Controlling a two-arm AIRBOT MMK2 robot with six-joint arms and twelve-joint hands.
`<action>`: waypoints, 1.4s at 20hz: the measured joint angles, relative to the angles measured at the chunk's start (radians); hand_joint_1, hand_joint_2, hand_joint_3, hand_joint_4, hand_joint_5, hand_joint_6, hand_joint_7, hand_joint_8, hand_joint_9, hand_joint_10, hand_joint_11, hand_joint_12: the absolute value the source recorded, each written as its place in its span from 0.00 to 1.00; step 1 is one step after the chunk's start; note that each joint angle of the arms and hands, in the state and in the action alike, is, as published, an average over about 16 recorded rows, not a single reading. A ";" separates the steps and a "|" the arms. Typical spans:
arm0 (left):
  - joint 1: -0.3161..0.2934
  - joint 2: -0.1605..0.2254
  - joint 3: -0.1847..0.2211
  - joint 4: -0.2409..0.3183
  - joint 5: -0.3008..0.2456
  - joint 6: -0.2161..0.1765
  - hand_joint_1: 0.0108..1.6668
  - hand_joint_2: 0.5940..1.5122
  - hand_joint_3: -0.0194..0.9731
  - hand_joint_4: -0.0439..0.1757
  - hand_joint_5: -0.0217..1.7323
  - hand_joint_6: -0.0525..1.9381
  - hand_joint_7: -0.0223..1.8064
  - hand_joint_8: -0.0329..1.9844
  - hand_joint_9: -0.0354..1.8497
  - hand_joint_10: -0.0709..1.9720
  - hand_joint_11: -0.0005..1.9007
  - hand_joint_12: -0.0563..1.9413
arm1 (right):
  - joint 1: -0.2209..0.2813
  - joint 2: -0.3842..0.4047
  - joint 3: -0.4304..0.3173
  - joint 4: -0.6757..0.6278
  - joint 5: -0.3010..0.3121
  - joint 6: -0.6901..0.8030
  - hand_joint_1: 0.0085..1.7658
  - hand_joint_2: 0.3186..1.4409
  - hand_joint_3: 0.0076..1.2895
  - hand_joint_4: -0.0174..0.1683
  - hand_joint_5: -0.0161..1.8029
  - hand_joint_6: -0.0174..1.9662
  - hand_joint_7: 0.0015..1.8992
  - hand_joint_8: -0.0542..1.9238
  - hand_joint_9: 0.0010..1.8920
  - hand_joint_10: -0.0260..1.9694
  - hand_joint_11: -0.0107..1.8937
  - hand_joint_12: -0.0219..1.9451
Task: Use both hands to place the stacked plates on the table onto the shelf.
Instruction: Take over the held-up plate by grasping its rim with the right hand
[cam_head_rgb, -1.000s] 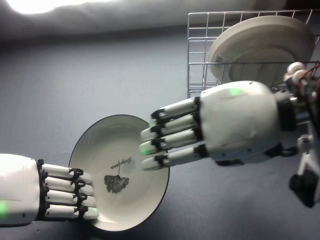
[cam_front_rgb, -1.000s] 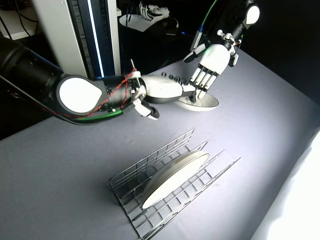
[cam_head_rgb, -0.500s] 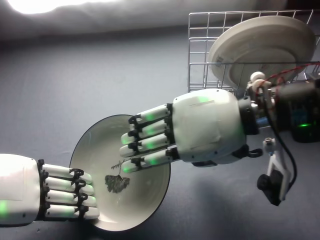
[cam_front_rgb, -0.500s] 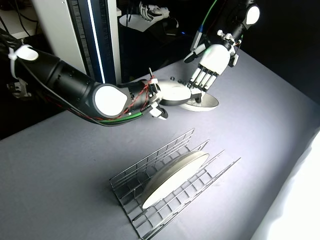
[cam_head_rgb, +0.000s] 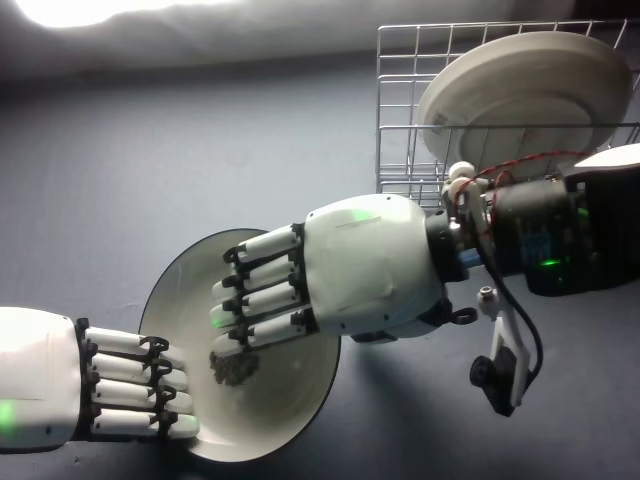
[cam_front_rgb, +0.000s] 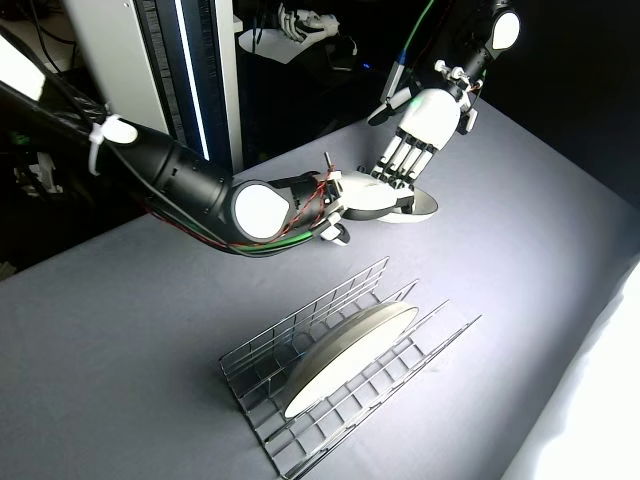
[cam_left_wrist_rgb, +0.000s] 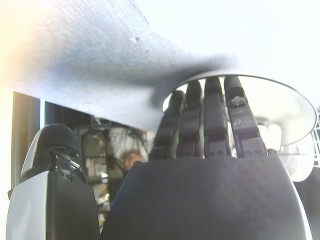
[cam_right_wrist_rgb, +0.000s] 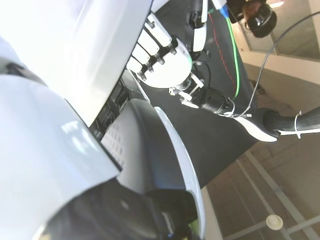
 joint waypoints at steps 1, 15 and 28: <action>0.000 0.000 0.000 0.000 0.000 0.000 0.01 0.52 0.03 0.16 0.07 0.01 0.09 0.01 0.09 0.03 0.01 0.14 | 0.001 -0.007 0.004 0.000 -0.004 -0.001 0.69 0.64 0.01 0.12 0.11 0.03 0.08 0.04 0.11 0.03 0.01 0.45; 0.001 0.001 0.003 -0.005 -0.001 -0.001 0.01 0.53 0.03 0.16 0.07 0.01 0.09 0.01 0.09 0.03 0.01 0.16 | 0.017 -0.047 0.017 0.013 -0.021 -0.010 0.71 0.65 0.01 0.09 0.28 0.08 0.25 0.11 0.28 0.08 0.13 0.58; -0.093 0.046 0.003 -0.062 -0.039 -0.028 0.01 0.53 0.03 0.19 0.09 0.02 0.11 0.02 0.10 0.04 0.01 0.18 | 0.035 -0.003 -0.005 0.067 0.008 -0.018 0.71 0.63 0.00 0.05 0.41 0.29 0.44 0.36 0.48 0.49 0.40 0.63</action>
